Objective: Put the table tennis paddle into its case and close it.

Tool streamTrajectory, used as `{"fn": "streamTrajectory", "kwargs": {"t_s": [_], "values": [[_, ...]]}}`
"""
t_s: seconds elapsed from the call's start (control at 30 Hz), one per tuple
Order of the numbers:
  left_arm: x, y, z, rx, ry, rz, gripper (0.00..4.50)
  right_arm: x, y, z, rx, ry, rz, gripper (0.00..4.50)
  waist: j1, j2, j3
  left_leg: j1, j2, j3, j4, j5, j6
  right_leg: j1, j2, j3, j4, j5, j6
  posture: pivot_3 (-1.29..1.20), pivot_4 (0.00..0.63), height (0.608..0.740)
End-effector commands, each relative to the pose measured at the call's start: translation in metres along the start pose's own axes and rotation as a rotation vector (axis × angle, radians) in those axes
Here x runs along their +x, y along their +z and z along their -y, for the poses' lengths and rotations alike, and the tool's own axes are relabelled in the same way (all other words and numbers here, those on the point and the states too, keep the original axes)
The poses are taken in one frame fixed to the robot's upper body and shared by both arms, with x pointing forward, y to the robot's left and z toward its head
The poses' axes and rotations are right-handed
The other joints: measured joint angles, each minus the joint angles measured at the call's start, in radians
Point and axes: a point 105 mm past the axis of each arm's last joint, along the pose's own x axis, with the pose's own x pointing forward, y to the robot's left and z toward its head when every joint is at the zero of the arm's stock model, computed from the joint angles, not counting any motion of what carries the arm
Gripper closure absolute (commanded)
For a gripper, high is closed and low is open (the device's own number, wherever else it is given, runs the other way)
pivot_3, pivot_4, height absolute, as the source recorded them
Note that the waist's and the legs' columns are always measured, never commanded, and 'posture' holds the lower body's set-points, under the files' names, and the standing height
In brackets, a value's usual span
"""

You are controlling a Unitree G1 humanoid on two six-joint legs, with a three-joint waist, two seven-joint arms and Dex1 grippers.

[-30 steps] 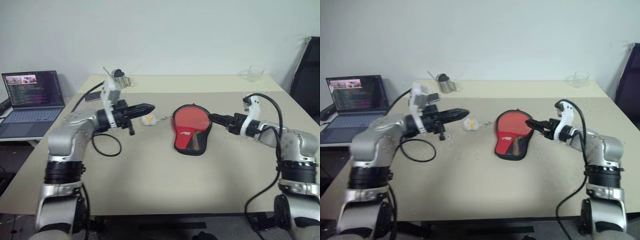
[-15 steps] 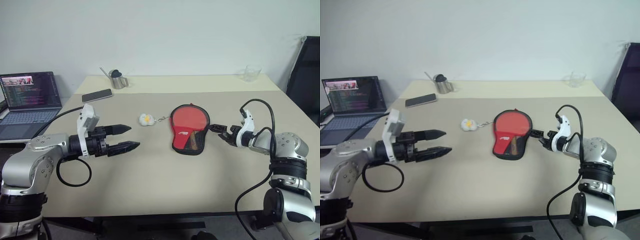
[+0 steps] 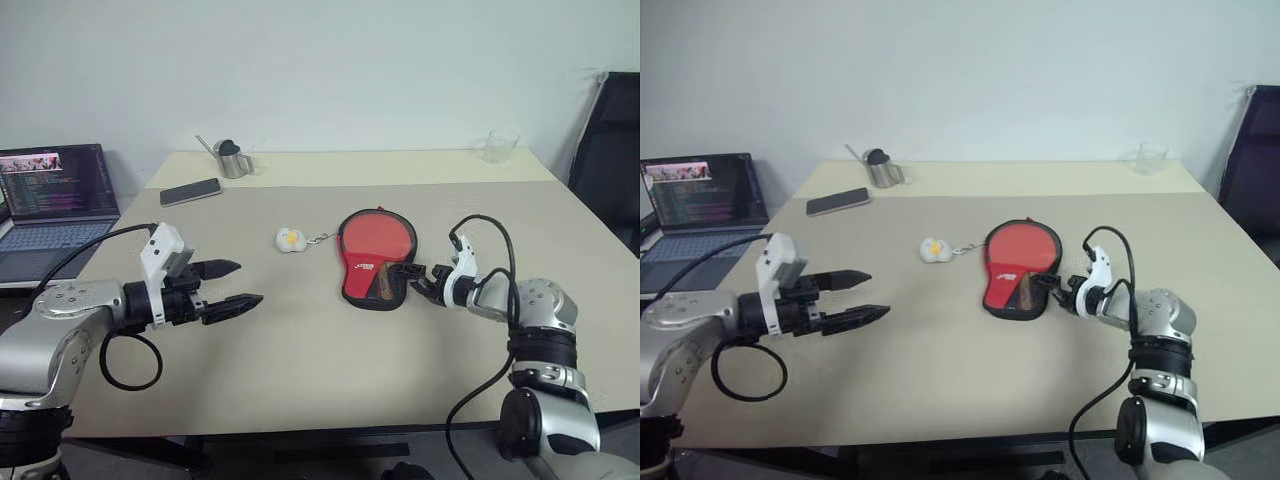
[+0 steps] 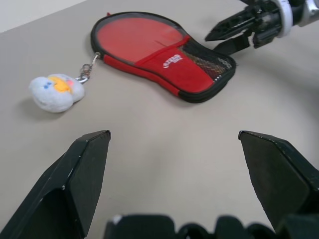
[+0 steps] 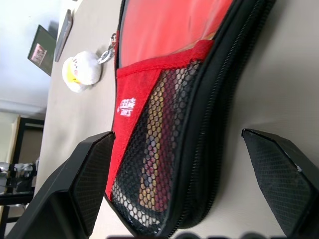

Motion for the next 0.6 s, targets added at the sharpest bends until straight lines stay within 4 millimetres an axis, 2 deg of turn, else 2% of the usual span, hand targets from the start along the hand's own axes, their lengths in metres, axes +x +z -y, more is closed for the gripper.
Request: {"fn": "streamTrajectory", "kwargs": {"t_s": [0.03, 0.17, 0.3, 0.57, 0.6], "values": [[-0.009, 0.016, 0.002, 0.066, 0.012, 0.035, 0.01, 0.012, -0.007, -0.007, 0.011, 0.012, 0.002, 0.00, -0.002, 0.000, 0.000, 0.000, 0.000, 0.000, 0.000, 0.000, 0.000, 0.000, 0.000, 0.000, 0.000, 0.000, 0.000, 0.00, 0.150, 0.740], [-0.009, 0.018, 0.003, 0.067, 0.013, 0.037, 0.01, 0.027, -0.021, -0.020, 0.018, 0.046, -0.019, 0.00, -0.011, 0.000, 0.000, 0.002, 0.001, 0.000, 0.000, 0.000, 0.000, 0.001, 0.001, 0.001, 0.001, 0.000, -0.001, 0.00, 0.150, 0.740], [-0.009, 0.018, 0.005, 0.068, 0.012, 0.034, 0.01, 0.035, -0.026, -0.026, 0.031, 0.056, -0.012, 0.00, -0.021, 0.000, -0.001, 0.003, 0.003, 0.002, 0.000, 0.000, 0.000, 0.001, 0.004, 0.002, 0.001, 0.001, -0.001, 0.00, 0.150, 0.740], [-0.008, 0.017, 0.006, 0.080, 0.026, 0.036, 0.01, 0.039, -0.028, -0.020, 0.025, 0.026, -0.007, 0.00, -0.024, 0.000, -0.001, 0.007, 0.011, 0.005, -0.001, -0.002, 0.002, 0.003, 0.011, 0.003, 0.000, 0.003, -0.006, 0.00, 0.150, 0.740], [-0.008, 0.017, 0.006, 0.083, 0.028, 0.036, 0.00, 0.039, -0.026, -0.018, 0.028, 0.014, 0.004, 0.18, -0.024, 0.000, -0.001, 0.008, 0.011, 0.005, -0.001, -0.002, 0.002, 0.004, 0.011, 0.003, 0.000, 0.003, -0.006, 0.00, 0.150, 0.740]]}}
